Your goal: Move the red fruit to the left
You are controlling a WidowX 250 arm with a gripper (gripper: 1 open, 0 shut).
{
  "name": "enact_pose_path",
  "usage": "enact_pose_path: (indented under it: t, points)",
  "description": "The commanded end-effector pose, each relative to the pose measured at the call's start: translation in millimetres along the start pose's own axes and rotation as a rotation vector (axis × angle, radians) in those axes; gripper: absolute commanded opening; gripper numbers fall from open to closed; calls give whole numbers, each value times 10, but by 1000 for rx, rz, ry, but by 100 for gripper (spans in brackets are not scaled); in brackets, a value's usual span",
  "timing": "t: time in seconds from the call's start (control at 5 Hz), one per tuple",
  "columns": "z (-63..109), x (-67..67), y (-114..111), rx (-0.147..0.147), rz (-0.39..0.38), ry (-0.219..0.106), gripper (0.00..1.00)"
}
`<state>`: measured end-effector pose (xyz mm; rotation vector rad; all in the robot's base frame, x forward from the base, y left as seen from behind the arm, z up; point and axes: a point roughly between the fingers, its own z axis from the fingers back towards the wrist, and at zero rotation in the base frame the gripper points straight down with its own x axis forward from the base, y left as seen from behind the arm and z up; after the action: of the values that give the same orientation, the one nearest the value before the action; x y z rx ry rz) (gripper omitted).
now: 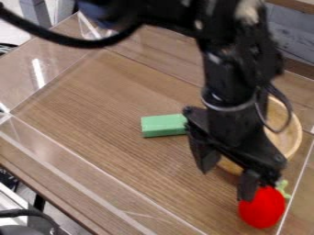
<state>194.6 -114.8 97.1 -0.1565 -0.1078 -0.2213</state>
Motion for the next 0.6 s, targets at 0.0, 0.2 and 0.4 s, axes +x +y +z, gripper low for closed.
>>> enact_pose_path:
  t: [0.0, 0.2, 0.4]
  points:
    - [-54, 150, -112, -9, 14, -36, 100]
    - [-182, 198, -146, -6, 36, -33, 100]
    - [-257, 220, -123, -3, 56, -32, 100]
